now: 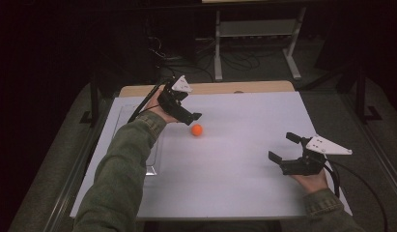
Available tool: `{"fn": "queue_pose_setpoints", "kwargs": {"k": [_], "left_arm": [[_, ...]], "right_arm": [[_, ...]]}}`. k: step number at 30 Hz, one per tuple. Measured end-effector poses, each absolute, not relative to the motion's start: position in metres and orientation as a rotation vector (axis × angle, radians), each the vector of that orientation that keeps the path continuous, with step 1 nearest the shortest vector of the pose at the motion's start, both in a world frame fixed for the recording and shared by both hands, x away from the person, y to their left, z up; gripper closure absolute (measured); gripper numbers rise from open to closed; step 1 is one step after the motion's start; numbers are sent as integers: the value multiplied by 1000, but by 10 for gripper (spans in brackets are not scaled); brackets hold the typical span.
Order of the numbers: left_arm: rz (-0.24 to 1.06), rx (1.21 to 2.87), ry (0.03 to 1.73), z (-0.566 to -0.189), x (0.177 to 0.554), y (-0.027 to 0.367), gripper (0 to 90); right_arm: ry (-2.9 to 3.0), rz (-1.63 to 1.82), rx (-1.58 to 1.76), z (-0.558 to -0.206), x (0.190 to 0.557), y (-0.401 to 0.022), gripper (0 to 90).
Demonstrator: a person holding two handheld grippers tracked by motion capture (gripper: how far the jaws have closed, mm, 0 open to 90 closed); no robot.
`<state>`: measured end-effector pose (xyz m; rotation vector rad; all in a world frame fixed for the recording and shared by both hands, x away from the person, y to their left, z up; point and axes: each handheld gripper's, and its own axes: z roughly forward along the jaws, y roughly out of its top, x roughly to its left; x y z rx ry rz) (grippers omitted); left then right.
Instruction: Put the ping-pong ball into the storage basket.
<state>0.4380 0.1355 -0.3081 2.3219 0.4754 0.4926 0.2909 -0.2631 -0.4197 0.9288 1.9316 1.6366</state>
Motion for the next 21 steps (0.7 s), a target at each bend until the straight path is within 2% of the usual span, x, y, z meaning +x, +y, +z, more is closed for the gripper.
{"fn": "queue_pose_setpoints", "kwargs": {"k": [21], "left_arm": [[470, 2464, 453, -325, 456, 130, 0]], "right_arm": [[1929, 1639, 932, -420, 289, -264, 0]]}}
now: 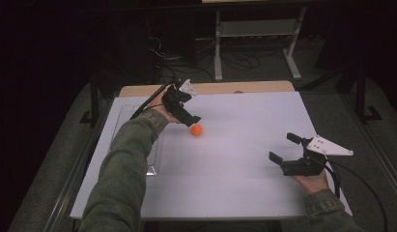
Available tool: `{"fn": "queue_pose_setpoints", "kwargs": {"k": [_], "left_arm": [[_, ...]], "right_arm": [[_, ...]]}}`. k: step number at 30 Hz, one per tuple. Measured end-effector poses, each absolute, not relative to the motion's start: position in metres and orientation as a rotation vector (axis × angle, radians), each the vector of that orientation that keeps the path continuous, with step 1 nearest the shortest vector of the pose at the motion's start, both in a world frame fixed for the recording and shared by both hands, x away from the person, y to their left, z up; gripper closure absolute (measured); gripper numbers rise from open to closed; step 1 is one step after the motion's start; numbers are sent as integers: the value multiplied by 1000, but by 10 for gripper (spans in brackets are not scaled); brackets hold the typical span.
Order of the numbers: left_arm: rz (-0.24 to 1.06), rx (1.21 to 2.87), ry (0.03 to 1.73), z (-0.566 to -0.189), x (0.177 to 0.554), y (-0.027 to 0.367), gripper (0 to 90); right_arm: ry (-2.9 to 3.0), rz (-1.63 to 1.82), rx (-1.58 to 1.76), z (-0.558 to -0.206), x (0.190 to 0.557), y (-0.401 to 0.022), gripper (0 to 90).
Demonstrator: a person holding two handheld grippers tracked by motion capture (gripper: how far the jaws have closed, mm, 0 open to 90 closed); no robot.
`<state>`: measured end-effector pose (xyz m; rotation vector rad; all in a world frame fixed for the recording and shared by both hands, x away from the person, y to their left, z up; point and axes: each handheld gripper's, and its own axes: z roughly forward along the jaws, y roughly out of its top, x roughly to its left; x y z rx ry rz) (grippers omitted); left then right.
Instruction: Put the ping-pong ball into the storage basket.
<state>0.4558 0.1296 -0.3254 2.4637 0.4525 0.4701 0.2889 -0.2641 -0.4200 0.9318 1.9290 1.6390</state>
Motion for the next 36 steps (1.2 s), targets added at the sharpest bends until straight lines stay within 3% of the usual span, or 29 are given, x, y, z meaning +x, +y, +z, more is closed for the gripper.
{"fn": "queue_pose_setpoints", "kwargs": {"k": [36], "left_arm": [[402, 2665, 370, -361, 474, 120, 26]], "right_arm": [[1976, 1631, 916, -422, 289, -262, 0]]}}
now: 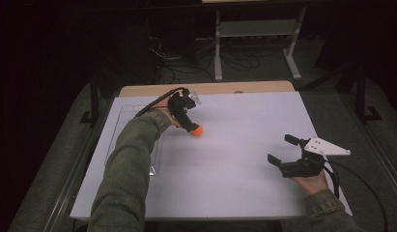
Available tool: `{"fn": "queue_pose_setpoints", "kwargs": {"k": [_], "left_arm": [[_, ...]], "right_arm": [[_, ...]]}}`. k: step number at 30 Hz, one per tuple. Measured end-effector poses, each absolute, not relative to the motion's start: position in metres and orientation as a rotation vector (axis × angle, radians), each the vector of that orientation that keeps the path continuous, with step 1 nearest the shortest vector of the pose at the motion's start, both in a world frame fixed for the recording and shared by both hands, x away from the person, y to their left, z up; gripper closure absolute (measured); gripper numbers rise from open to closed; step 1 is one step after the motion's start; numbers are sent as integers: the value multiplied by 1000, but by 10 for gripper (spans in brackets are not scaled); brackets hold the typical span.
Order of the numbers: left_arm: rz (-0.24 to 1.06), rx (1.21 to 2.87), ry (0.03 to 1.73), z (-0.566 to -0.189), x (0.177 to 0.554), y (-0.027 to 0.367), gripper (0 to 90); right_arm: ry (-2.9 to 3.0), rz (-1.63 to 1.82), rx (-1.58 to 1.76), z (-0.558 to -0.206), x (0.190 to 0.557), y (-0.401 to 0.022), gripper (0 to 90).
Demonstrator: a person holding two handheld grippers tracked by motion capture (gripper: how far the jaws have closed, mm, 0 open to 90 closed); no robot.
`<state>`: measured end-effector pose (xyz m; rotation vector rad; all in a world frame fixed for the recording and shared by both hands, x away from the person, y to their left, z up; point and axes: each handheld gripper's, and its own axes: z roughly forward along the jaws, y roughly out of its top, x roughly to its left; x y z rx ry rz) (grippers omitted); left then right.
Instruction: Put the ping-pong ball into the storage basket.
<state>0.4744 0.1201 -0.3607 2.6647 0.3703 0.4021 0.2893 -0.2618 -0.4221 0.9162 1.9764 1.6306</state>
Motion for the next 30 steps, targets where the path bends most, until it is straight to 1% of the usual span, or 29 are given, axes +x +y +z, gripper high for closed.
{"fn": "queue_pose_setpoints", "kwargs": {"k": [17, 30], "left_arm": [[348, 2735, 314, -377, 478, 113, 22], [312, 2759, 278, -385, 477, 107, 24]], "right_arm": [[1979, 1628, 917, -422, 289, -262, 0], [1981, 1627, 916, -422, 289, -262, 0]]}}
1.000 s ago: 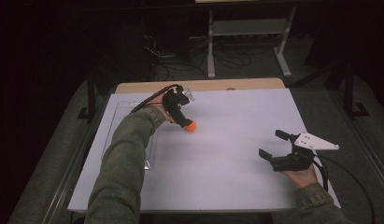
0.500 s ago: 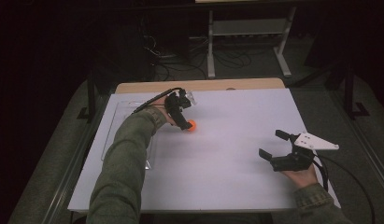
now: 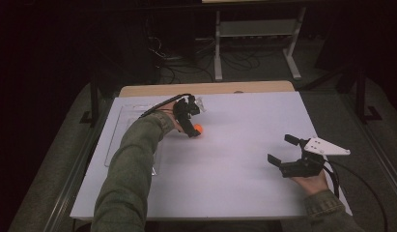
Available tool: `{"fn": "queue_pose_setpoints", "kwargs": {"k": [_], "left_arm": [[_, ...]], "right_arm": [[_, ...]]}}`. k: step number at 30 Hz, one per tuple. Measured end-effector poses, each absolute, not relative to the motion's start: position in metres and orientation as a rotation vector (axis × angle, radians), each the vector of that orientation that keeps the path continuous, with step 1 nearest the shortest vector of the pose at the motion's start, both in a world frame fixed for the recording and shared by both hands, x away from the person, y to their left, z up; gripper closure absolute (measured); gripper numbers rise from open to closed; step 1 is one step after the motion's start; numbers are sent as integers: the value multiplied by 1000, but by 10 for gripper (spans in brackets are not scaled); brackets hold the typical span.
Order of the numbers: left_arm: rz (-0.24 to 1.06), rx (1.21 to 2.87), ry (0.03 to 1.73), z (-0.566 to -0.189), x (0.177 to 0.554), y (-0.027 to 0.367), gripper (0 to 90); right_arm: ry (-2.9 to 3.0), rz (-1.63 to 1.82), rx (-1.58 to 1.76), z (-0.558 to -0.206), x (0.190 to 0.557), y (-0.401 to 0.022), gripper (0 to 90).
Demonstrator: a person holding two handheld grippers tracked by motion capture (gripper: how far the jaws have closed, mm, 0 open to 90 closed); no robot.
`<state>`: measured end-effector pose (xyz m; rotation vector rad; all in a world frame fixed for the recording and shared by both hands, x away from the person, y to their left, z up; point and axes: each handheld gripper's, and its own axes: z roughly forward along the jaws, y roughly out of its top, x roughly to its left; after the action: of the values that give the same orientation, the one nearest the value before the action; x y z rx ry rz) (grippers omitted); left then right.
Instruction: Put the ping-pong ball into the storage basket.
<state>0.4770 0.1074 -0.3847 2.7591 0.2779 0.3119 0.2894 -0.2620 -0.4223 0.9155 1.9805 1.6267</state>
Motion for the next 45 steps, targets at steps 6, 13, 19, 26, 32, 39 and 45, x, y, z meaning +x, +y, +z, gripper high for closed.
{"fn": "queue_pose_setpoints", "kwargs": {"k": [6, 13, 19, 26, 32, 39, 45], "left_arm": [[280, 2794, 282, -391, 477, 106, 44], [284, 2798, 277, -395, 479, 104, 48], [275, 2809, 263, -400, 480, 101, 67], [257, 2802, 258, -402, 481, 98, 113], [261, 2821, 248, -405, 481, 97, 151], [269, 2831, 255, -407, 482, 97, 252], [251, 2832, 248, -407, 482, 97, 295]], "right_arm": [[1983, 1625, 913, -423, 290, -262, 0], [1983, 1623, 914, -423, 290, -262, 0], [1984, 1623, 914, -423, 289, -262, 0], [1980, 1626, 918, -422, 289, -262, 0], [1979, 1626, 919, -422, 289, -263, 0], [1980, 1625, 918, -422, 289, -263, 0], [1980, 1625, 919, -422, 289, -263, 0]]}}
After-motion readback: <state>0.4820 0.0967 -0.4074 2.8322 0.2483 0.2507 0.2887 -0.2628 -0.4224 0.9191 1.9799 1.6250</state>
